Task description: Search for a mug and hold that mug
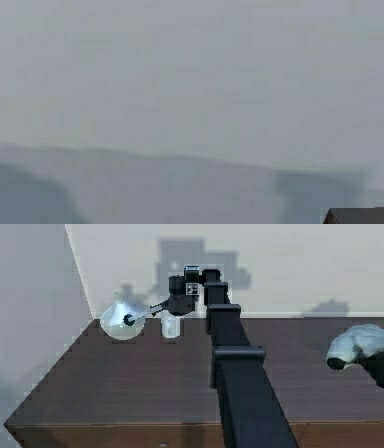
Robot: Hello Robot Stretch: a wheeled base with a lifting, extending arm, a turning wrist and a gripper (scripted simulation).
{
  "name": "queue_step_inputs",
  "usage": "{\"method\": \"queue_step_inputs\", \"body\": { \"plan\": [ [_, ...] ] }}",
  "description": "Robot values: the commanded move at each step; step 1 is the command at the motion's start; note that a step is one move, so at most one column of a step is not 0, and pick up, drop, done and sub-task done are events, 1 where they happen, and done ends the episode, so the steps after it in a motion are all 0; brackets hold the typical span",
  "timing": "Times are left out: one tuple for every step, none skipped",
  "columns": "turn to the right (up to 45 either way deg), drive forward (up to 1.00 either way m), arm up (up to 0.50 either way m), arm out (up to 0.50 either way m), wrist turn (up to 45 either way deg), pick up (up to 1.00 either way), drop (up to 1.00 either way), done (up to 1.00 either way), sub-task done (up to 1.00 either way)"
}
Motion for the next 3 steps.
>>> {"method": "queue_step_inputs", "body": {
  "plan": [
    [0.0, 0.0, 0.0, 0.0, 30.0, 0.0, 0.0, 0.0, 0.0],
    [0.0, 0.0, -0.04, 0.0, 0.0, 0.0, 0.0, 0.0, 0.0],
    [0.0, 0.0, 0.0, 0.0, 0.0, 1.0, 0.0, 0.0, 0.0]
  ]
}}
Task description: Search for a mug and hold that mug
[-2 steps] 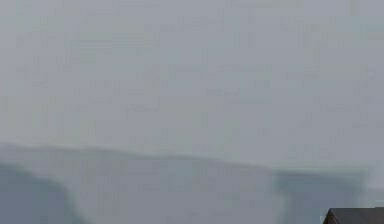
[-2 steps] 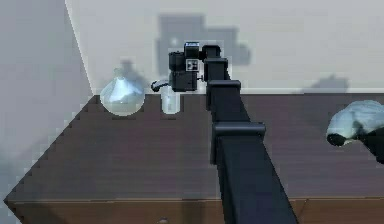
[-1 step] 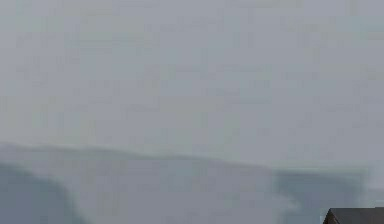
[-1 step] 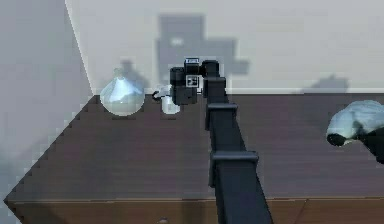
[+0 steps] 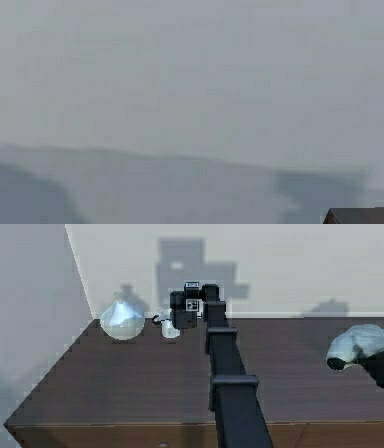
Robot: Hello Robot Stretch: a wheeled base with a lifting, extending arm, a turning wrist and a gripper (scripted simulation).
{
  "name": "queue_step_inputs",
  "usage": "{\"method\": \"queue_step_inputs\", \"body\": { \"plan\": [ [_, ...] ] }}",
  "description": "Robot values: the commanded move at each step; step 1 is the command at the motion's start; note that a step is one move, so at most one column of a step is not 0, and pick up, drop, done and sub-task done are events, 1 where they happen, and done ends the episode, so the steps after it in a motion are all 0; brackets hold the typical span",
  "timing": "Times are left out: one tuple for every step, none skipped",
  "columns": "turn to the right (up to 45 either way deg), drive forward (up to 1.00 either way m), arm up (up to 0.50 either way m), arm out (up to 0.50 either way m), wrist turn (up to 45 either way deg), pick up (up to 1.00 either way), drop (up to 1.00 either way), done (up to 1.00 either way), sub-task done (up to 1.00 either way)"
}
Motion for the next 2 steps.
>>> {"method": "queue_step_inputs", "body": {
  "plan": [
    [0.0, 0.0, 0.04, 0.0, 0.0, 0.0, 0.0, 0.0, 0.0],
    [0.0, 0.0, 0.0, 0.0, 0.0, 0.0, 0.0, 1.0, 0.0]
  ]
}}
